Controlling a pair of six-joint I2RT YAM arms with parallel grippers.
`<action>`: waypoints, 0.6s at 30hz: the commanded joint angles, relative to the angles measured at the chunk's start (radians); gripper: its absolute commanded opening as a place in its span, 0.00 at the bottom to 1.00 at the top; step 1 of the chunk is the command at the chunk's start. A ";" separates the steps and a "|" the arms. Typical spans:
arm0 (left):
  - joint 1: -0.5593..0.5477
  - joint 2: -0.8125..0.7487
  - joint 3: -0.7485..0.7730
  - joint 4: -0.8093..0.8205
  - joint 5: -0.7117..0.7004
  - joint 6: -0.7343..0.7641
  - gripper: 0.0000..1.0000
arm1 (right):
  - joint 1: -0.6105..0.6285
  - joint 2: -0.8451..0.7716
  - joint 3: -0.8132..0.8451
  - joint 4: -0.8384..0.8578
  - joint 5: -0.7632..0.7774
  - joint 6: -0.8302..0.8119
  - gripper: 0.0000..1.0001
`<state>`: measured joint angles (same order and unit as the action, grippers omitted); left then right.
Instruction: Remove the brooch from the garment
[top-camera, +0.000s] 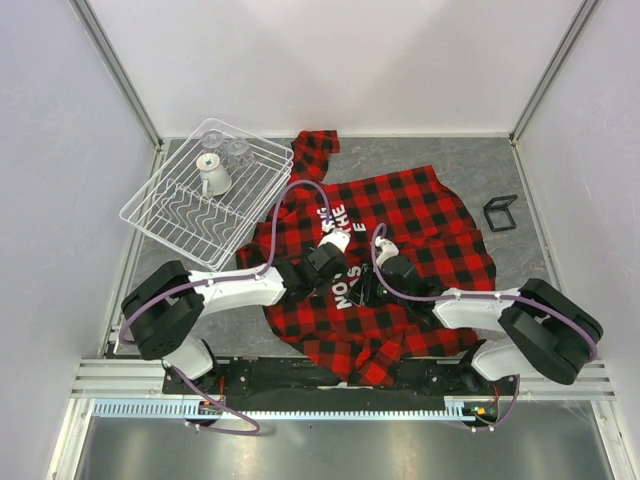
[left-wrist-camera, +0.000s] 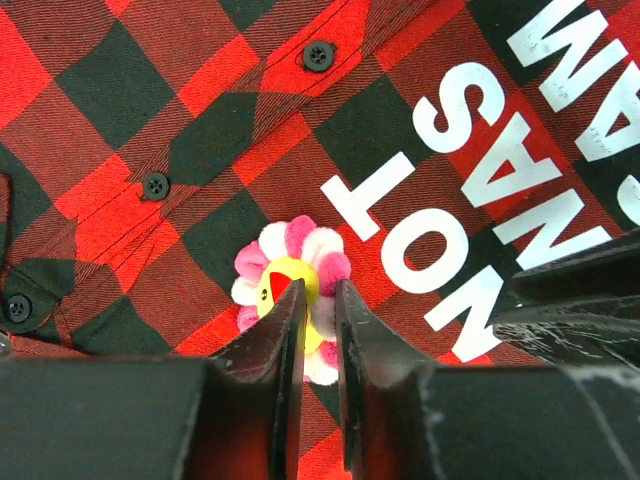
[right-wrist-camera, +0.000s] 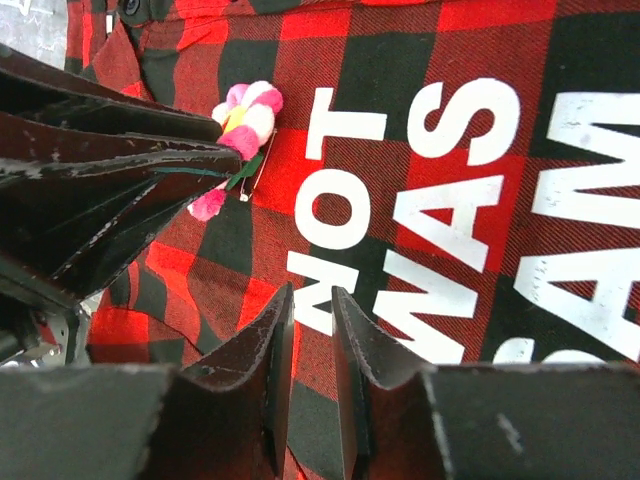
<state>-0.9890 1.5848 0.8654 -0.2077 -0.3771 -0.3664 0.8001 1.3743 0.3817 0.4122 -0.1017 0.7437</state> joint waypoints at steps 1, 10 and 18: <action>-0.005 -0.040 -0.017 -0.007 0.006 -0.031 0.19 | -0.006 0.043 0.066 0.085 -0.035 -0.013 0.29; -0.005 -0.091 -0.052 0.014 0.018 -0.077 0.02 | -0.004 0.143 0.126 0.123 -0.067 -0.015 0.29; -0.004 -0.170 -0.118 0.099 0.014 -0.150 0.02 | -0.006 0.190 0.164 0.142 -0.075 0.000 0.28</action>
<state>-0.9890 1.4784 0.7811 -0.1799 -0.3565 -0.4294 0.8001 1.5505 0.4992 0.4953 -0.1619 0.7391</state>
